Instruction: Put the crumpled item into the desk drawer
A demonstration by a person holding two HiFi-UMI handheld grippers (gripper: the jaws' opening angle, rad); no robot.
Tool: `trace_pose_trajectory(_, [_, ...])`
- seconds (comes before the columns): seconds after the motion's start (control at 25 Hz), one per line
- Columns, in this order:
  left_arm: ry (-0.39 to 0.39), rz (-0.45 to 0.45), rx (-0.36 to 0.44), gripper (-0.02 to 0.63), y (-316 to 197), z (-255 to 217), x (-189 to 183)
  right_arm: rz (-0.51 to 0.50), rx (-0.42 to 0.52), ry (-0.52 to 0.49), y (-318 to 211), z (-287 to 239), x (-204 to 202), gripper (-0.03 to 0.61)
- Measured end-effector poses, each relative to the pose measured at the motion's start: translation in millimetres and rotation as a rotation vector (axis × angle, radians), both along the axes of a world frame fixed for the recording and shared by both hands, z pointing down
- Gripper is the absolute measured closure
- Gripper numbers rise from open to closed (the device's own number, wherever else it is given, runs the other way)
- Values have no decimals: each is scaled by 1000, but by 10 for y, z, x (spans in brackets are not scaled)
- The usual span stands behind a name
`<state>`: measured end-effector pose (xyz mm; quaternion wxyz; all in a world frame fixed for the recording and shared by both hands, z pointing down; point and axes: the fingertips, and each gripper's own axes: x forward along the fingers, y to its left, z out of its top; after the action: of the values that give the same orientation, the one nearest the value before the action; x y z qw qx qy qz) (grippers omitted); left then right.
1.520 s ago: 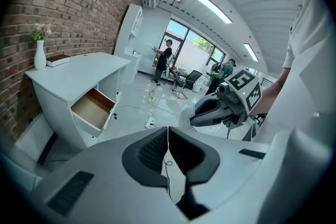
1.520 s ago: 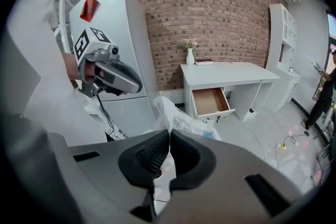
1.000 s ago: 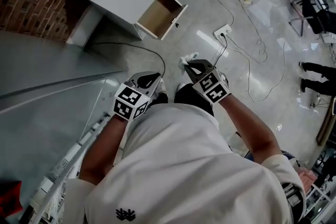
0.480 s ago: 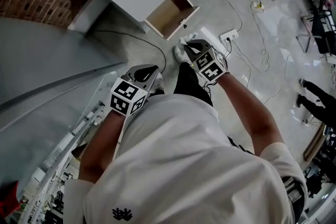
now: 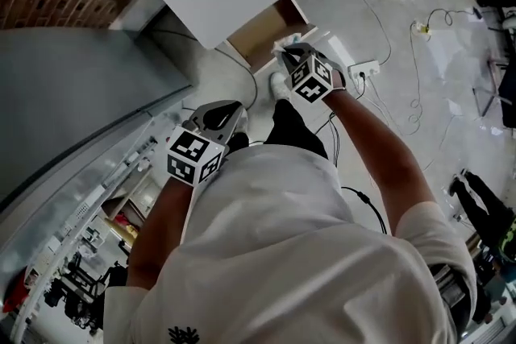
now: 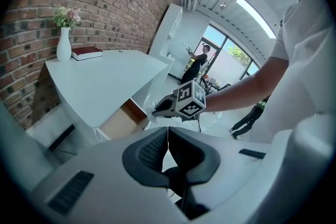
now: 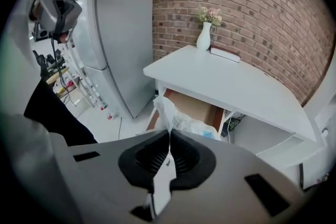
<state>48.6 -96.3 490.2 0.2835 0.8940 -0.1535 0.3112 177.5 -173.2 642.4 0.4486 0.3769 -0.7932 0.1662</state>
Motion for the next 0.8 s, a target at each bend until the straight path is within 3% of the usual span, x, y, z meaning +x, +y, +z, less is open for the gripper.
trace_pose_trajectory(0.24, [-36, -75, -13, 589, -167, 61, 552, -79, -35, 15, -413, 490, 444, 546])
trace_pose_trajectory(0.8, [-75, -213, -61, 589, -618, 347, 776, -201, -118, 90, -1227, 1572, 580, 546])
